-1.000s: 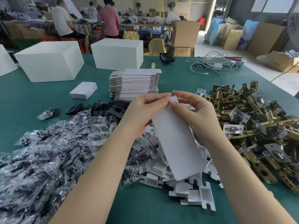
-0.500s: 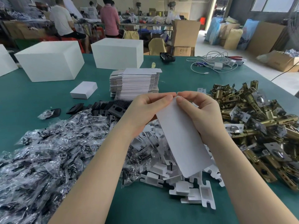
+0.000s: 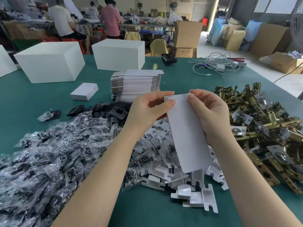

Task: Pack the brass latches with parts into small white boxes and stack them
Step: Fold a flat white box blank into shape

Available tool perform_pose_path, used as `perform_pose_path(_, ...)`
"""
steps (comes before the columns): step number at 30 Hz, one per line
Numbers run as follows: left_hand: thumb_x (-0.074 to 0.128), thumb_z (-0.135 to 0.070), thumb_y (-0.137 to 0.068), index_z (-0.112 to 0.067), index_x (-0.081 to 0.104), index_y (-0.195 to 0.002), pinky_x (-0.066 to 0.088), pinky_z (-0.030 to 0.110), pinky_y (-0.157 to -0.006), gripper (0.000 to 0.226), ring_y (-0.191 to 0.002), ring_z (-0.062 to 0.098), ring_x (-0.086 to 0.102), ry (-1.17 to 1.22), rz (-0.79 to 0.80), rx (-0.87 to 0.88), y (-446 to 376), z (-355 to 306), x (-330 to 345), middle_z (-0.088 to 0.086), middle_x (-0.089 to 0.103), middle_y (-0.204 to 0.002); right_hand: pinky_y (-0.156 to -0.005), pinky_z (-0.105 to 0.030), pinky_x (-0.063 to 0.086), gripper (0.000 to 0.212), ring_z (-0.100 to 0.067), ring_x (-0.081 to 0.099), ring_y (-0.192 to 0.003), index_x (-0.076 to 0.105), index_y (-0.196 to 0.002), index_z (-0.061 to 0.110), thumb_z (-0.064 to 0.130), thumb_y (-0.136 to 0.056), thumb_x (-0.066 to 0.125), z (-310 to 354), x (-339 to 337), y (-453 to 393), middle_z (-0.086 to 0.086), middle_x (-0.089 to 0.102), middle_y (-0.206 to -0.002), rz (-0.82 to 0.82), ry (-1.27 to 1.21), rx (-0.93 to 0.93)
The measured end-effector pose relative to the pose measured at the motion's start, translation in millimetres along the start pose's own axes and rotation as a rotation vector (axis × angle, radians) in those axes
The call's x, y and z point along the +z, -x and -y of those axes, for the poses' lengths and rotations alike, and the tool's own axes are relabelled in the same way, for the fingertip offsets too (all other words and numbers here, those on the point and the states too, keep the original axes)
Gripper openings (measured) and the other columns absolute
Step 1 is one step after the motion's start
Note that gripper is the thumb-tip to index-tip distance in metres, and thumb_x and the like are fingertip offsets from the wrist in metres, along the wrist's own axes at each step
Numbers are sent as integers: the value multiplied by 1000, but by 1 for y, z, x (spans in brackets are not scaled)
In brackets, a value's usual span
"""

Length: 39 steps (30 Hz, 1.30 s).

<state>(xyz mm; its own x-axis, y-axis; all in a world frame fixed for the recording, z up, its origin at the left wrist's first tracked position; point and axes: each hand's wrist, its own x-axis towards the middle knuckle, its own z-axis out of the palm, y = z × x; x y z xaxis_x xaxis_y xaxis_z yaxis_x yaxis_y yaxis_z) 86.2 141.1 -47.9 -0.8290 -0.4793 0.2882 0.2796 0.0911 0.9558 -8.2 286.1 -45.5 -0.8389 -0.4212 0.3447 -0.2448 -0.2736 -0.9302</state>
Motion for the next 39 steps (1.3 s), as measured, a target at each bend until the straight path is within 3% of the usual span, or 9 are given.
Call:
perform_pose_path(8, 73, -14, -90, -27, 79, -92, 59, 33, -83, 14, -85, 9, 69, -92, -18, 74, 1, -3, 2, -3, 77, -91, -64, -23, 53, 16, -6, 64, -75, 73, -82, 33, 20, -90, 71, -3, -1, 0, 12, 70, -89, 47, -42, 31)
perform_pose_path(12, 71, -17, -92, -32, 78, -94, 57, 19, -65, 17, -79, 4, 68, -60, 36, 25, 1, 0, 4, 0, 73, -93, -62, -21, 53, 10, -3, 61, -71, 69, -85, 26, 19, -92, 68, -4, 1, 0, 15, 69, -83, 30, -9, 19)
perform_pose_path(15, 76, -21, -88, -34, 80, -92, 59, 25, -68, 14, -83, 10, 72, -64, 9, -1, 0, 1, -1, 1, 77, -96, -64, -26, 55, 4, -5, 64, -73, 68, -96, 25, 26, -94, 65, -4, 4, 2, 15, 71, -81, 41, 57, 64)
perform_pose_path(20, 73, -14, -89, -25, 79, -91, 60, 32, -66, 12, -81, 15, 72, 202, -276, -74, -6, -1, -14, 0, 76, -91, -73, -34, 60, 74, -9, 72, -90, 44, -140, 34, 52, -72, 70, 2, -9, 1, 15, 73, -103, 395, 161, 325)
perform_pose_path(23, 69, -10, -92, -20, 73, -93, 60, 31, -67, 11, -83, 14, 71, 339, -383, -100, -8, -3, -19, 1, 73, -95, -68, -36, 61, 60, -20, 73, -87, 55, -128, 22, 31, -74, 79, 0, -12, 0, -7, 65, -119, 322, 124, 413)
perform_pose_path(27, 57, -16, -89, -35, 64, -110, 59, 44, -89, 29, -109, 22, 64, 52, -169, -243, -9, -3, -14, -2, 67, -113, -81, -44, 58, 43, -22, 66, -96, 61, -116, 30, 14, -80, 79, -6, -14, -5, -3, 59, -120, 23, 63, 322)
perform_pose_path(31, 66, -45, -70, -46, 54, -128, 45, 32, -90, 59, -110, -6, 58, -148, 33, -299, -5, -4, -14, -29, 64, -111, -94, -44, 52, 51, -22, 56, -121, 59, -112, 44, 10, -79, 80, -2, -15, -4, -2, 58, -126, 98, 168, 154)
perform_pose_path(34, 62, -79, -73, -31, 45, -146, 34, 46, -116, 89, -135, 10, 48, 51, 122, -413, -6, -1, -19, -11, 55, -144, -92, -49, 54, 56, -28, 64, -103, 57, -111, 46, 3, -81, 76, 5, -18, -1, -14, 67, -113, 139, 280, 5)
perform_pose_path(39, 55, -25, -101, -22, 68, -108, 44, 36, -98, 15, -104, 19, 59, 274, 34, -333, -7, -3, -15, 4, 67, -112, -85, -24, 56, 50, -5, 65, -95, 57, -120, 38, 13, -81, 77, 10, -19, -2, 12, 68, -105, 138, 448, -121)
